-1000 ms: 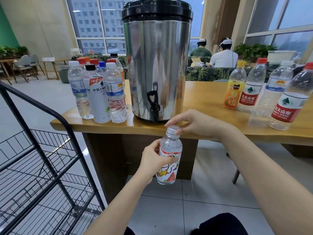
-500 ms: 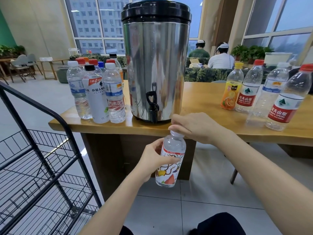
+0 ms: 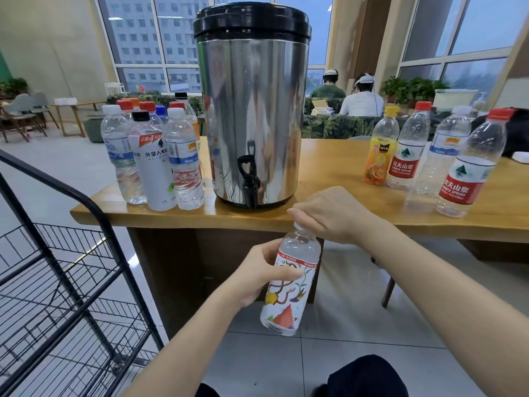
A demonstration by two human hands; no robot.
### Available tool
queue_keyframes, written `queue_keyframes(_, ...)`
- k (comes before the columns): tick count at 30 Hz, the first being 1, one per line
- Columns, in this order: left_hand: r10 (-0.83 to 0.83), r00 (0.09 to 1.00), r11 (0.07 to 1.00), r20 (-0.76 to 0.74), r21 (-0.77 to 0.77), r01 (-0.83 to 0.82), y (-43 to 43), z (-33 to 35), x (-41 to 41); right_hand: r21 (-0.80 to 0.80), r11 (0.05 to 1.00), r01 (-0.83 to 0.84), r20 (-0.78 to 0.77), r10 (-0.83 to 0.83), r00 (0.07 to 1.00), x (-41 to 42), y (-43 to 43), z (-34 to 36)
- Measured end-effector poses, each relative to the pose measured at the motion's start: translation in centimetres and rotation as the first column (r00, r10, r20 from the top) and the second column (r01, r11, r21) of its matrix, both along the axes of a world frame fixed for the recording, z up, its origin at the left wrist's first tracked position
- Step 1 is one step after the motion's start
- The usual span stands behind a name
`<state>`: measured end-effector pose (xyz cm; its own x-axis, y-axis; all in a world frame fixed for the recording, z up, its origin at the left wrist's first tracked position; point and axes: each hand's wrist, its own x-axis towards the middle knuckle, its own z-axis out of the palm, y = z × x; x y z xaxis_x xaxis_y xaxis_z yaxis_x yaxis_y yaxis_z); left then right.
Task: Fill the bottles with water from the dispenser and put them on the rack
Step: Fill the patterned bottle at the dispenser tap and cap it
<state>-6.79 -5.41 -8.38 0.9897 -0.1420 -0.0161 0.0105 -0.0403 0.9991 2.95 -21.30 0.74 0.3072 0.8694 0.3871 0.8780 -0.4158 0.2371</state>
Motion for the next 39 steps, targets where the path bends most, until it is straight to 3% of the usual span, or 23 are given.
queue_keyframes(6, 0.262, 0.949, 0.926, 0.175, 0.231, -0.298, -1.8, -0.3, 0.8, -0.067, 0.940, 0.334, 0.047, -0.331, 0.942, 0.2, 0.3, -1.0)
queue_keyframes(10, 0.095, 0.993, 0.988, 0.074, 0.113, -0.103, -1.0, 0.7, 0.6, -0.041, 0.984, 0.172, -0.215, -0.176, 0.961, -0.3, -0.9, 0.0)
queue_keyframes(14, -0.032, 0.999, 0.998, 0.010, 0.052, 0.031, -0.5, 1.2, 0.1, -0.046, 0.991, 0.124, -0.223, -0.131, 0.966, -0.9, -1.1, 1.0)
queue_keyframes(17, 0.060, 0.997, 0.994, 0.055, 0.093, -0.065, -1.2, 0.8, 0.1, -0.098, 0.965, 0.243, -0.154, -0.256, 0.954, -1.4, -0.5, 0.7)
queue_keyframes(21, 0.196, 0.969, 0.963, 0.150, 0.156, -0.219, -2.3, -0.1, 0.3, -0.049, 0.914, 0.403, -0.041, -0.405, 0.914, -1.5, 0.0, -0.4)
queue_keyframes(28, 0.249, 0.955, 0.944, 0.160, 0.179, -0.276, -3.8, -0.3, 0.6, -0.009, 0.830, 0.558, -0.108, -0.555, 0.825, -1.3, -0.6, -0.8)
queue_keyframes(33, 0.295, 0.884, 0.879, 0.363, 0.260, -0.400, -3.8, 0.4, 1.0, -0.018, 0.848, 0.530, -0.221, -0.521, 0.825, -0.4, -1.7, -0.1)
queue_keyframes(39, 0.256, 0.947, 0.957, 0.196, 0.090, -0.277, -2.4, 0.5, 0.8, 0.054, 0.947, 0.318, -0.128, -0.309, 0.942, -0.9, -0.9, 0.7)
